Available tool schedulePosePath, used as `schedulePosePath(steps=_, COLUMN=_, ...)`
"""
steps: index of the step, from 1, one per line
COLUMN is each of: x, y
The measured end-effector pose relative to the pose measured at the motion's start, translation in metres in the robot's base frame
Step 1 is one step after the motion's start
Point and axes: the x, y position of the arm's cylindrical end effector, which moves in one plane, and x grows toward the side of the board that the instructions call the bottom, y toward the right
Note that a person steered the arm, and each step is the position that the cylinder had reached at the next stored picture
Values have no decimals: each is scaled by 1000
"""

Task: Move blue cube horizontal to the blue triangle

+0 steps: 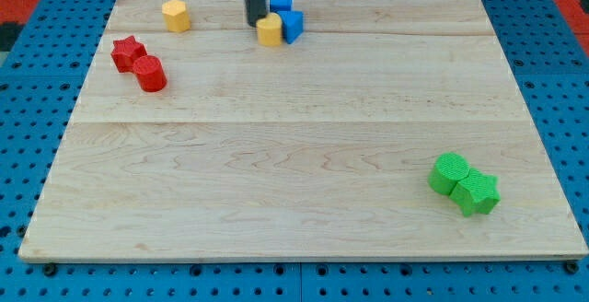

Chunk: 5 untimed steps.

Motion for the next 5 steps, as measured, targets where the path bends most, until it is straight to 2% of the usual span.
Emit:
schedulePosePath(steps=1, x=20, y=25)
schedulePosePath(steps=2, x=6, y=-24)
schedulePosePath(steps=3, x=-34, y=-38)
schedulePosePath(steps=4, x=-59, y=-39)
schedulePosePath(steps=5, x=-57, y=-1)
